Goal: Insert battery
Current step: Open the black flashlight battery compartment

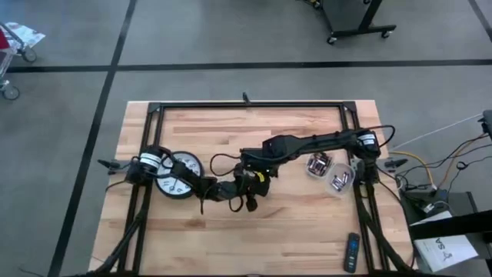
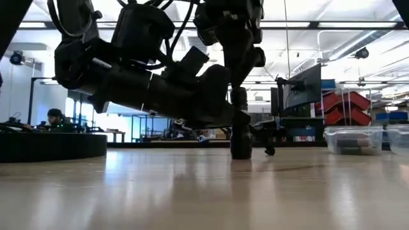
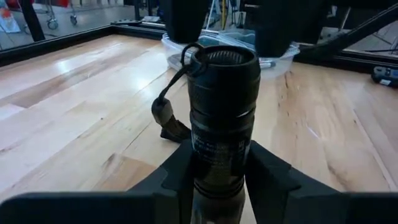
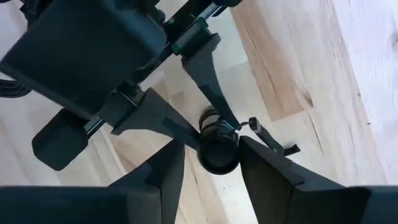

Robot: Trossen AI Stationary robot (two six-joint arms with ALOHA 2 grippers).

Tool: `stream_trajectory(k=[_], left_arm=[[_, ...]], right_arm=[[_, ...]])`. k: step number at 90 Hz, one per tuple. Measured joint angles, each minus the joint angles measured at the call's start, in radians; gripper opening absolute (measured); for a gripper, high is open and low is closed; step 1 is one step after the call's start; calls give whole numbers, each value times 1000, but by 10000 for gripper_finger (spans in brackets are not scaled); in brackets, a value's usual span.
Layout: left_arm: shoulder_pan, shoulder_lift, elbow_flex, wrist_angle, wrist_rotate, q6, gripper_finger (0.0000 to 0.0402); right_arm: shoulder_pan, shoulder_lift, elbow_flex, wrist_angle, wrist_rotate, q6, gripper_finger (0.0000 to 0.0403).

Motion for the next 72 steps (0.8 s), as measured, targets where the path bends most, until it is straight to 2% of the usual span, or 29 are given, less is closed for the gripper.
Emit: stream_trajectory(k=[50, 63, 72], left_arm=[[-2, 1, 0, -1, 8, 27, 98], [2, -2, -1, 3, 109, 52, 98], [1, -2, -1, 3, 131, 68, 97]], right_arm=[[4, 26, 2, -24, 0, -68, 74], [12, 27, 1, -33, -11, -164, 58], [20, 28, 0, -32, -10, -243, 48]])
